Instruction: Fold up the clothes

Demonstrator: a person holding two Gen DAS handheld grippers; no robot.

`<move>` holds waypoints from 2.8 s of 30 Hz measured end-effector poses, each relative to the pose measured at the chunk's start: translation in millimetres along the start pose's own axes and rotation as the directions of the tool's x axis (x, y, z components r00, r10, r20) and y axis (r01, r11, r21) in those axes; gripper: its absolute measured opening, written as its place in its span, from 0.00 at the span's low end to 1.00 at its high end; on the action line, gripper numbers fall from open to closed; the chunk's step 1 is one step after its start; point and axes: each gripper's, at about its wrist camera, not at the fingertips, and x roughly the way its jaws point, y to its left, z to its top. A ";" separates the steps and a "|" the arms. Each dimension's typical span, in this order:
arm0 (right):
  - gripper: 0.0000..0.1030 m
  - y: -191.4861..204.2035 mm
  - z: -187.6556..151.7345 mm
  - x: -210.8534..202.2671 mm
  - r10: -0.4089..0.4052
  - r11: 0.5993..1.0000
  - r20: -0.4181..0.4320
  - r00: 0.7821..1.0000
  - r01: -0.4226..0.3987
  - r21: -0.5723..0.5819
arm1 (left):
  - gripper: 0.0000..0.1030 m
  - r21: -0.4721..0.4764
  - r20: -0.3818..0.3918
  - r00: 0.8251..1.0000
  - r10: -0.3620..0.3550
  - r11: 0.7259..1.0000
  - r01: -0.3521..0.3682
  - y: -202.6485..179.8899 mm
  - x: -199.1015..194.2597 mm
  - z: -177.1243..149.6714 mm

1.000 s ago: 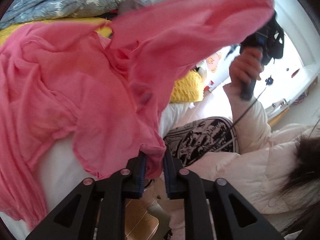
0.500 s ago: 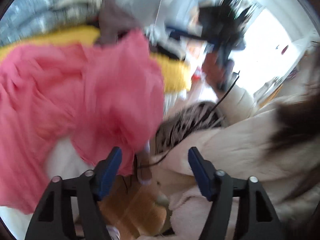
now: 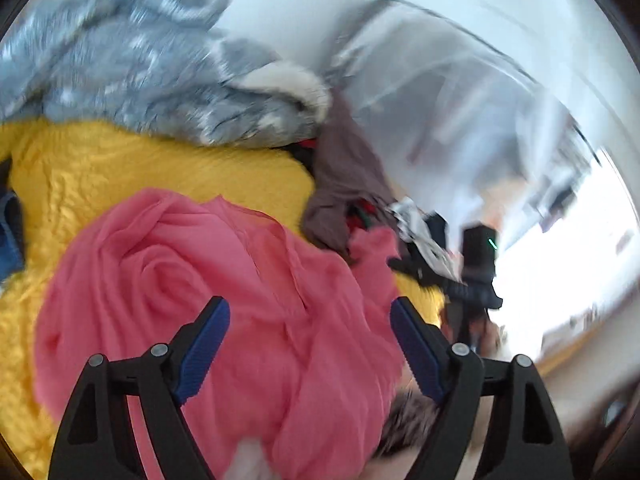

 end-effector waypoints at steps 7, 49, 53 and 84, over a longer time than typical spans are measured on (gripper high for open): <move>0.73 -2.1 41.9 87.9 -0.201 0.972 -0.108 0.974 0.185 -0.145 | 0.81 0.022 -0.215 0.943 0.255 0.966 -0.257 25.4 131.4 47.5; 0.71 -75.1 57.2 157.1 -0.060 0.997 -0.251 0.966 0.070 0.033 | 0.02 0.228 -0.266 0.774 0.574 0.818 -0.528 69.5 240.9 100.9; 0.71 -69.5 57.7 161.5 -0.035 0.998 -0.251 0.967 0.045 0.037 | 0.02 0.213 -0.242 0.787 0.567 0.823 -0.527 71.3 223.6 104.5; 0.01 40.3 85.2 -16.3 -0.180 0.959 0.360 0.916 0.244 -0.141 | 0.02 0.163 0.301 0.759 0.577 0.753 -0.637 -47.1 -7.6 87.7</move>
